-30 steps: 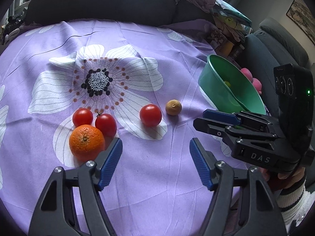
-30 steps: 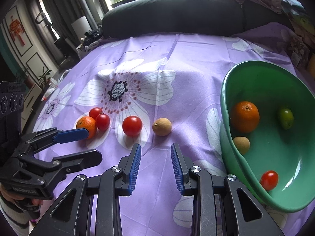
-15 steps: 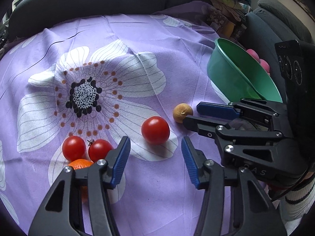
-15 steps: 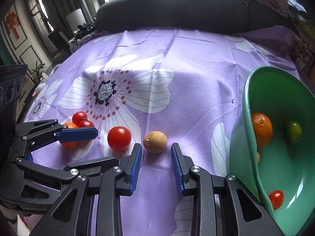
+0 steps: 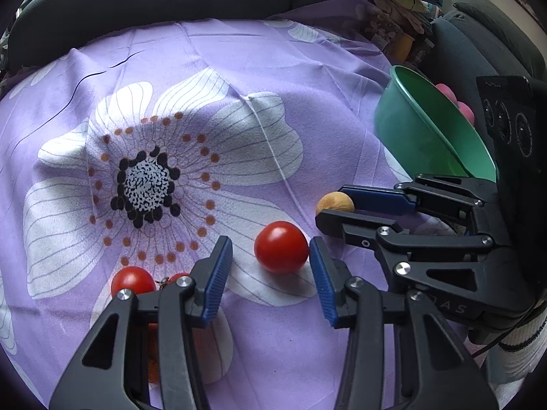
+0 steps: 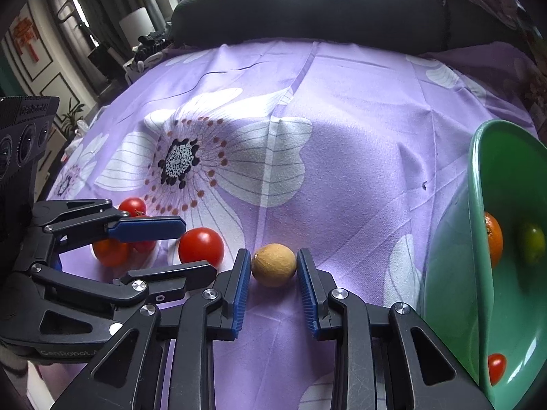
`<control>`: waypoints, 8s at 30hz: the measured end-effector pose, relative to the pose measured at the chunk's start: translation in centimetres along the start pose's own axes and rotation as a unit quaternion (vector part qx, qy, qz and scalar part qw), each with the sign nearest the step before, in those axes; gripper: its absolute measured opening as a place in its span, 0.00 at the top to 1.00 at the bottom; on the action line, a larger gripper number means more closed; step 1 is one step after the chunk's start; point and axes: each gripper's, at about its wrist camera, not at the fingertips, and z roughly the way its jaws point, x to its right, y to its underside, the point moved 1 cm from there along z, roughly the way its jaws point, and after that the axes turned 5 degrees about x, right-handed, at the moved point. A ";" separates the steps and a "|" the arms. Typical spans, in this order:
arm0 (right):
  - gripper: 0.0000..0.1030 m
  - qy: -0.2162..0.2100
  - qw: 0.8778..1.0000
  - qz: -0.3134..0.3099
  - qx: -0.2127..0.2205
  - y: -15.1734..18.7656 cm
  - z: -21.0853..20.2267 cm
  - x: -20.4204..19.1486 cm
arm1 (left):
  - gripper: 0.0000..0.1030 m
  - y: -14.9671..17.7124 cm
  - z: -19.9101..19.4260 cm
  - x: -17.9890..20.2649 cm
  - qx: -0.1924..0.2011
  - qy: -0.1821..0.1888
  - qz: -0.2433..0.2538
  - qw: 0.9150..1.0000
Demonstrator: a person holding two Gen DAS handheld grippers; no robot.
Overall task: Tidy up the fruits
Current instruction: 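Lift the brown kiwi with the right gripper and carry it toward the green bowl, then lower the kiwi into the green bowl and open the right gripper, then move the right tool back toward the red tomatoes beside the small orange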
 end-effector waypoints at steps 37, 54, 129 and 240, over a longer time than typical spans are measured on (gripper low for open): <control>0.71 -0.027 0.998 0.027 0.039 4.5 -5.7 0.2 | 0.69 2.3 -2.3 3.8 0.018 -0.033 0.015 0.999; 0.71 -0.033 0.997 0.020 0.066 5.8 -9.3 -1.2 | 0.69 4.7 -5.9 5.9 0.050 -0.031 -0.006 0.998; 0.71 0.053 0.978 0.111 0.168 4.1 -15.0 9.7 | 0.69 -6.8 0.2 16.4 0.069 0.043 0.103 0.991; 0.54 -0.050 0.998 0.000 0.036 1.6 -5.2 -5.8 | 0.22 5.8 -7.8 -3.0 0.078 -0.062 -0.075 0.992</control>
